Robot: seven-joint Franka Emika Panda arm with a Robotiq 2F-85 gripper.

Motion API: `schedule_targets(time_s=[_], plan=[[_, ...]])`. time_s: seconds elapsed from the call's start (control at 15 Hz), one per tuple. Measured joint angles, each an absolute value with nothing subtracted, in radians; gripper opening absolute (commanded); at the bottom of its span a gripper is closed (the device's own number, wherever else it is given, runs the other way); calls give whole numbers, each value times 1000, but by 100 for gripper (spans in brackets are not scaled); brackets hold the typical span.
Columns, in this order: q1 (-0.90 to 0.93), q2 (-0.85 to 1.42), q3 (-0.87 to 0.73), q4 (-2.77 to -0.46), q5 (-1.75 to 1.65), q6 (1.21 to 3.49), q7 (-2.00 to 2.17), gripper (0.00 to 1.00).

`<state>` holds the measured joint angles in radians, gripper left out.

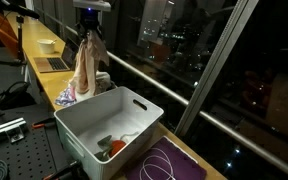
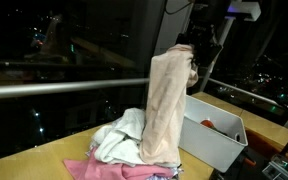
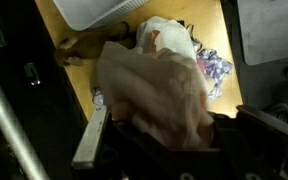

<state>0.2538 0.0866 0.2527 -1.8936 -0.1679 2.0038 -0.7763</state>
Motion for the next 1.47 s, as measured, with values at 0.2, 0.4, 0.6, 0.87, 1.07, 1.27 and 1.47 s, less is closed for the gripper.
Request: schedule_targets(time_s=[0.2,0.4,0.6,0.87,1.07,1.27,1.47], plan=[[254,92,255,-1894,-168,2003,-775,34],[253,91,255,-1894,-167,2002,-770,55],[241,88,250,-1894,-166,2002,-761,78],[193,77,215,-1901,-166,2002,-764,100],[129,67,161,-1931,-165,2008,-799,100],[63,69,103,-1975,-151,2050,-848,100],[17,91,65,-2025,-113,2116,-888,100]])
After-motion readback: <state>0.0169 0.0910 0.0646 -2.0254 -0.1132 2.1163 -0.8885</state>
